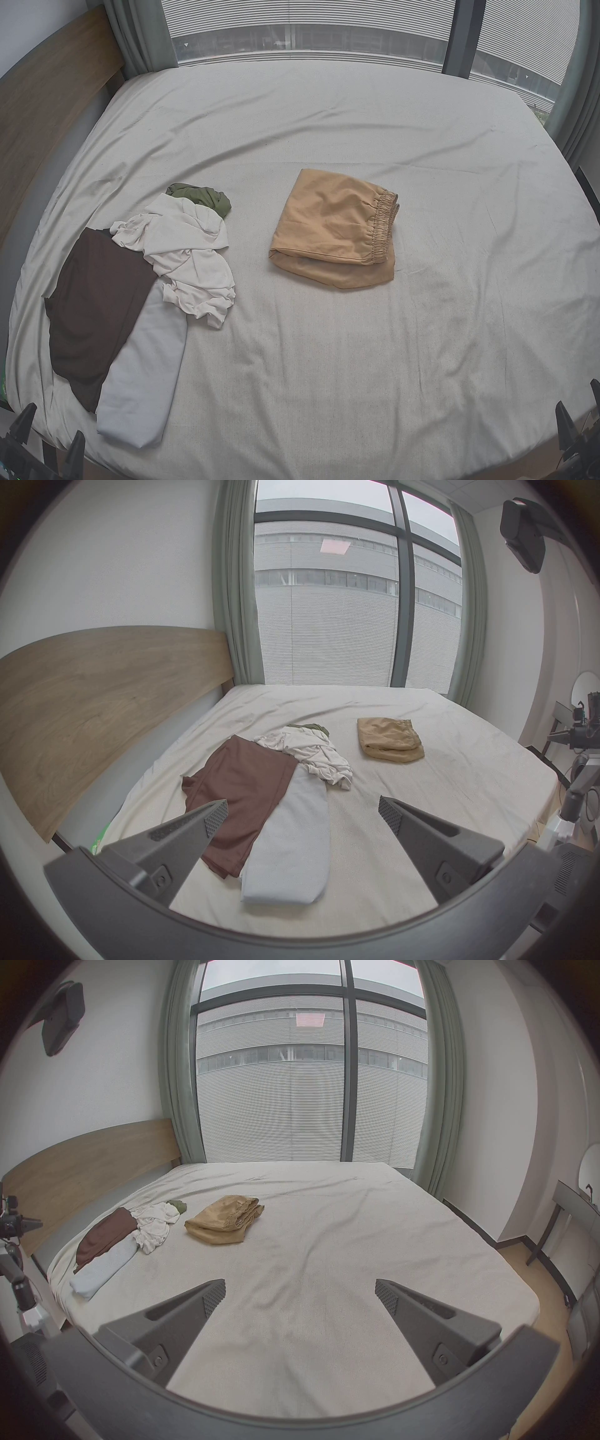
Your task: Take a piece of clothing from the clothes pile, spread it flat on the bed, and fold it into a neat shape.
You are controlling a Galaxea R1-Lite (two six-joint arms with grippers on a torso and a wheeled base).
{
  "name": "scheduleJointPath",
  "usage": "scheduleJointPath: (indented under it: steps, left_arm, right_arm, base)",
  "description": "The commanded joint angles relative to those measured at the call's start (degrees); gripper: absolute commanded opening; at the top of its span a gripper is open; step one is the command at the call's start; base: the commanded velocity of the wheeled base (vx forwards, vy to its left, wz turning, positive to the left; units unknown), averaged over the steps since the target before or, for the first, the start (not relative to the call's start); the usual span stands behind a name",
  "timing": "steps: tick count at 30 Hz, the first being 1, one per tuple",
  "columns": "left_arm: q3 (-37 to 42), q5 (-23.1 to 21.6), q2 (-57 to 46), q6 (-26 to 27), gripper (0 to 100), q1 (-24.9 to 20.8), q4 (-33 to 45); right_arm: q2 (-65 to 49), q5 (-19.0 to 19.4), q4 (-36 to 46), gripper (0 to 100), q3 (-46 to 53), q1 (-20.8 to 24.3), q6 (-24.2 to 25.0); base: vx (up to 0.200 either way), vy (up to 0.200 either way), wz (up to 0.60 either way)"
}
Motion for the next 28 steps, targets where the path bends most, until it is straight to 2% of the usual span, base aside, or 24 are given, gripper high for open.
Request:
scheduleJointPath:
  steps: [1, 7, 17, 21, 28]
  left_arm:
    - [1.05, 0.38, -2.80, -0.27, 100, 0.79, -0.46]
    - [1.05, 0.47, -2.80, -0.27, 100, 0.70, -0.38]
    - [1.05, 0.29, -2.80, 0.00, 100, 0.61, -0.29]
    - [1.05, 2.22, -2.80, -0.79, 100, 0.88, -0.46]
    - [1.05, 2.22, -2.80, -0.79, 100, 0.70, -0.46]
  right_arm:
    - [-1.72, 0.10, 0.51, 100, 1.03, 2.24, -0.63]
    - [-4.01, -2.01, 0.42, 100, 1.12, 0.92, 0.42]
    - [-4.01, -1.04, 0.34, 100, 1.12, 1.01, -0.37]
    - [-4.01, -0.95, 0.34, 100, 1.12, 0.83, 0.16]
    - [-3.92, -0.95, 0.42, 100, 1.12, 0.83, 0.42]
  base:
    - [0.000, 0.000, 0.00]
    - [0.000, 0.000, 0.00]
    - [0.000, 0.000, 0.00]
    - [0.000, 0.000, 0.00]
    - [0.000, 0.000, 0.00]
